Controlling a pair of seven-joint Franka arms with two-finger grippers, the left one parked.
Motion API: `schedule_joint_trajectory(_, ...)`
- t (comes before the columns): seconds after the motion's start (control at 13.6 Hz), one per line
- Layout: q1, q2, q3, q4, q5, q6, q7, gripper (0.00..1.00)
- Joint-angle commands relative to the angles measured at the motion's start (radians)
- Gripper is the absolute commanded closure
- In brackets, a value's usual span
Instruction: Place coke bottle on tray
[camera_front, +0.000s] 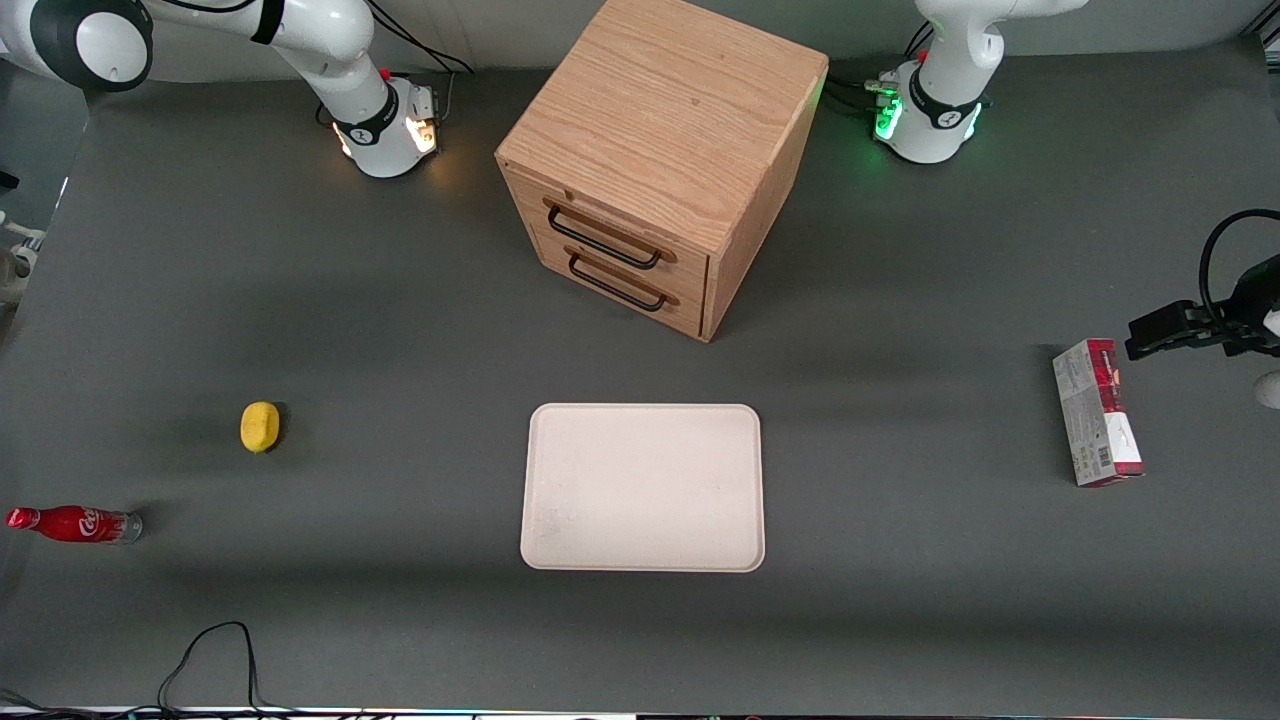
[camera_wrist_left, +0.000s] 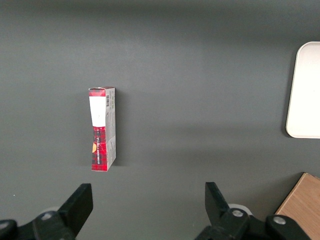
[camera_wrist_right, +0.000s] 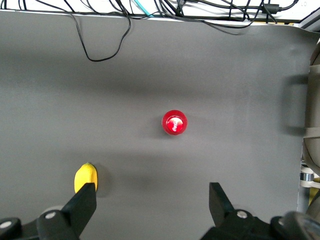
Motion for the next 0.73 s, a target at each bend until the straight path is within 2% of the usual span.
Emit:
schedule_joint_trajectory(0.0,0.001,0.019,0.006,0.038,0.0,-0.035,-0.037,0.0)
schedule_joint_trajectory(0.66,-0.006,0.137,0.008,0.038,0.001,0.081,-0.137,0.0)
